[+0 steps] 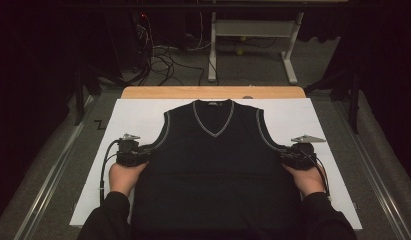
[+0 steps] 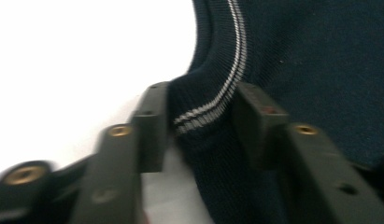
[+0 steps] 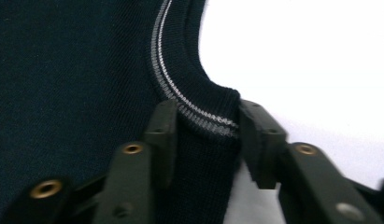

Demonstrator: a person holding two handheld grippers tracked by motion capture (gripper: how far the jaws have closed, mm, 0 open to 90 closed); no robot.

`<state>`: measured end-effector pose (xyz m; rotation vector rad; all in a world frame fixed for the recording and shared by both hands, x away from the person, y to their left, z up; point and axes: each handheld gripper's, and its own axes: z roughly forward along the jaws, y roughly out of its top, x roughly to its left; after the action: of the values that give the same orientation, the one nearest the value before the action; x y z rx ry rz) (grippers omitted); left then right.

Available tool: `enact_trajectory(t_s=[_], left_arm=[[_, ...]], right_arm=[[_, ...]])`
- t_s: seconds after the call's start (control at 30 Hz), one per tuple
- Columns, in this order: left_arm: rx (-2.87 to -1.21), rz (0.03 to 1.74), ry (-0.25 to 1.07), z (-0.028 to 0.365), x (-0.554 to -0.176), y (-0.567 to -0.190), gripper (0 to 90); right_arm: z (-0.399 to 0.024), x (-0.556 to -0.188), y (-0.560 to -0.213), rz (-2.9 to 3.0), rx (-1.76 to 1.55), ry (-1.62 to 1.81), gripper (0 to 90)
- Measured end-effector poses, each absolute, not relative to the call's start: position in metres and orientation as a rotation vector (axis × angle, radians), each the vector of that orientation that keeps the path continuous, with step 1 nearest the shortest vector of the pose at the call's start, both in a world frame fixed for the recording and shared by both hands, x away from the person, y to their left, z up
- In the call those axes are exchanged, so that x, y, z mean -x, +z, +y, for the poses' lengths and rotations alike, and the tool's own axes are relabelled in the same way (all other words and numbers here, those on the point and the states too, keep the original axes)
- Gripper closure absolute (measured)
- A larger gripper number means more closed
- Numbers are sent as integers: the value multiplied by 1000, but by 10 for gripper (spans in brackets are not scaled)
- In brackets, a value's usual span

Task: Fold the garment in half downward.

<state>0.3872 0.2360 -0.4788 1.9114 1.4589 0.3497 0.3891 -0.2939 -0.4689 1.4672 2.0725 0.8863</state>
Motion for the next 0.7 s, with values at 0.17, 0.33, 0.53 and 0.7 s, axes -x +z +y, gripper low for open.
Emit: enact_trajectory(t_s=[0.17,0.33,0.53,0.7], left_arm=[[-1879,1448,293,239,-389,-479,706],[-1913,1442,342,233,-390,-476,745],[-1925,1425,345,234,-388,-475,757],[-1908,1425,339,235,-387,-476,757]], right_arm=[[-294,-391,-468,2108,-1433,903,749],[-294,-391,-466,2117,-1426,909,771],[-293,-389,-466,2117,-1408,898,778],[-293,-387,-465,2117,-1383,893,784]])
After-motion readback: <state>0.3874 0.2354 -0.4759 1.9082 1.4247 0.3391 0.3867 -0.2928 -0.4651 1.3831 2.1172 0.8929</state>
